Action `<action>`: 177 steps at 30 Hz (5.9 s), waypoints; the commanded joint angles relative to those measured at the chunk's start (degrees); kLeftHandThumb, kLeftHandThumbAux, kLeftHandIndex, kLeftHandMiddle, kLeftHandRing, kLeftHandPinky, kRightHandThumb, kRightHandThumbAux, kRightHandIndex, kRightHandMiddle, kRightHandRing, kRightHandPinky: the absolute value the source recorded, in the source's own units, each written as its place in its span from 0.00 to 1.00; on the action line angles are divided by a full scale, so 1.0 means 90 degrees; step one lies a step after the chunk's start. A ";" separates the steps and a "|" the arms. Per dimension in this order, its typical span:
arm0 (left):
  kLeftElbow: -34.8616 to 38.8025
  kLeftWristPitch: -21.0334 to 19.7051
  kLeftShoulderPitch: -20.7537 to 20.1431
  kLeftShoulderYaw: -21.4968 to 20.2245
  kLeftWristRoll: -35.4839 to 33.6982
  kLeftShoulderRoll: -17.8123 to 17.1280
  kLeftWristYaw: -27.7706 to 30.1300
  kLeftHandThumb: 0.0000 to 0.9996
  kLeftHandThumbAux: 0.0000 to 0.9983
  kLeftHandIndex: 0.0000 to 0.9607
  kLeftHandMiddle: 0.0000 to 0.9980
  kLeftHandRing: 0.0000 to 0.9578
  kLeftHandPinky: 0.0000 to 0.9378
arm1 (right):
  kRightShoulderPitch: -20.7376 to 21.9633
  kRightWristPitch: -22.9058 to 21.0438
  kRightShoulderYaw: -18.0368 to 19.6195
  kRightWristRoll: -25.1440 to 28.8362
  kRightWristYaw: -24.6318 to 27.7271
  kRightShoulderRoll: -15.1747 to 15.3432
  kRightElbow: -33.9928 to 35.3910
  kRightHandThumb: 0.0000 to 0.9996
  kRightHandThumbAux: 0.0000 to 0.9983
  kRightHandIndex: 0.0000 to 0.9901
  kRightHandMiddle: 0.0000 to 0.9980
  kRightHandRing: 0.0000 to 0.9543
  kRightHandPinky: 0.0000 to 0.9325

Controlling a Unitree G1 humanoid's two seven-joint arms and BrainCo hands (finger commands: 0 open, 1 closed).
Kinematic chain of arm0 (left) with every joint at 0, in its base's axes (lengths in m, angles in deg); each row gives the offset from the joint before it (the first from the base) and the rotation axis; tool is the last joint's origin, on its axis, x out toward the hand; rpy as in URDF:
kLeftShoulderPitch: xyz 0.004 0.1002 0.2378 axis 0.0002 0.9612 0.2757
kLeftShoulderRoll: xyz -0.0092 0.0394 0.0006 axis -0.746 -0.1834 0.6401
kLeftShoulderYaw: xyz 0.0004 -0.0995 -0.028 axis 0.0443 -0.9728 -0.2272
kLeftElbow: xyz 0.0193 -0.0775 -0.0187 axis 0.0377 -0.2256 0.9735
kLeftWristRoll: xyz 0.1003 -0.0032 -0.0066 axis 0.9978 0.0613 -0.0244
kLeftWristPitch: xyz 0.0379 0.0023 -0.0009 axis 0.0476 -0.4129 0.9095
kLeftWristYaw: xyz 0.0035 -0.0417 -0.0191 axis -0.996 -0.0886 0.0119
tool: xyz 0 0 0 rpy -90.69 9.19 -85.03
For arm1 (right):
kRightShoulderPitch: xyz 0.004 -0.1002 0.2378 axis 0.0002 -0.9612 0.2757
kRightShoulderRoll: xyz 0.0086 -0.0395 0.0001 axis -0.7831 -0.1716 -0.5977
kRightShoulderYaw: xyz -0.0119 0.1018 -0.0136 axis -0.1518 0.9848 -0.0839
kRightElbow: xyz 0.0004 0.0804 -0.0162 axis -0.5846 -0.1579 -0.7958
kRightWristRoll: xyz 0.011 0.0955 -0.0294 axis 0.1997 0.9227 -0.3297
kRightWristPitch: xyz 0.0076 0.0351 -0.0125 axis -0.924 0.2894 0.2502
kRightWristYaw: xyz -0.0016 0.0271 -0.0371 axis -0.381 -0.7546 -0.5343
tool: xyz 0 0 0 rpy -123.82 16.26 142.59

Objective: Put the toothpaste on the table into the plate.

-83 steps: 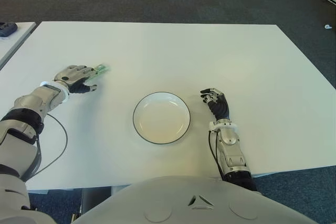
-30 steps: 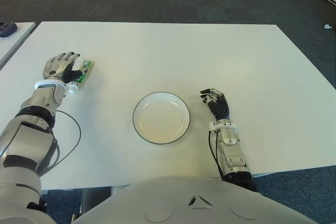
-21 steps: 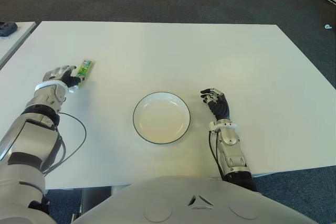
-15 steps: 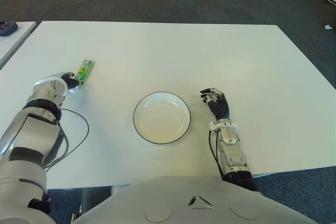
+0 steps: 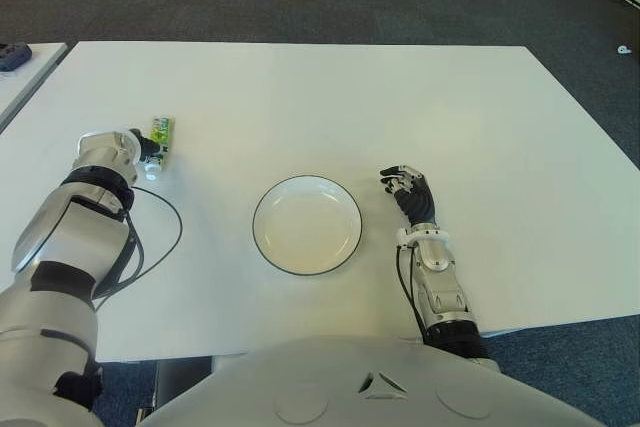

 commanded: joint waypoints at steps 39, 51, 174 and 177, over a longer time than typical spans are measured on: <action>-0.0327 -0.0088 0.0124 0.0366 0.0036 0.0950 0.1380 0.14 0.22 0.81 0.91 0.95 1.00 | 0.0128 -0.0158 -0.0036 -0.0015 0.0007 0.0078 -0.0032 0.70 0.73 0.42 0.40 0.41 0.45; -0.0265 -0.0237 0.0166 0.0368 0.0012 0.1065 0.1210 0.16 0.23 0.79 0.91 0.95 0.99 | -0.0007 -0.0237 -0.0002 0.0018 0.0067 0.0121 0.0179 0.70 0.73 0.42 0.40 0.41 0.44; 0.2101 -0.0744 0.1106 -0.1743 -0.1549 0.1236 -0.2671 0.70 0.72 0.46 0.85 0.89 0.88 | -0.0063 -0.0185 0.0076 0.0110 0.0157 0.0183 0.0236 0.71 0.73 0.42 0.41 0.42 0.46; 0.3254 -0.0872 0.1538 -0.1775 -0.1474 0.1187 -0.2695 0.70 0.72 0.46 0.84 0.86 0.86 | -0.0046 -0.0179 0.0066 0.0112 0.0168 0.0177 0.0220 0.71 0.73 0.42 0.41 0.42 0.46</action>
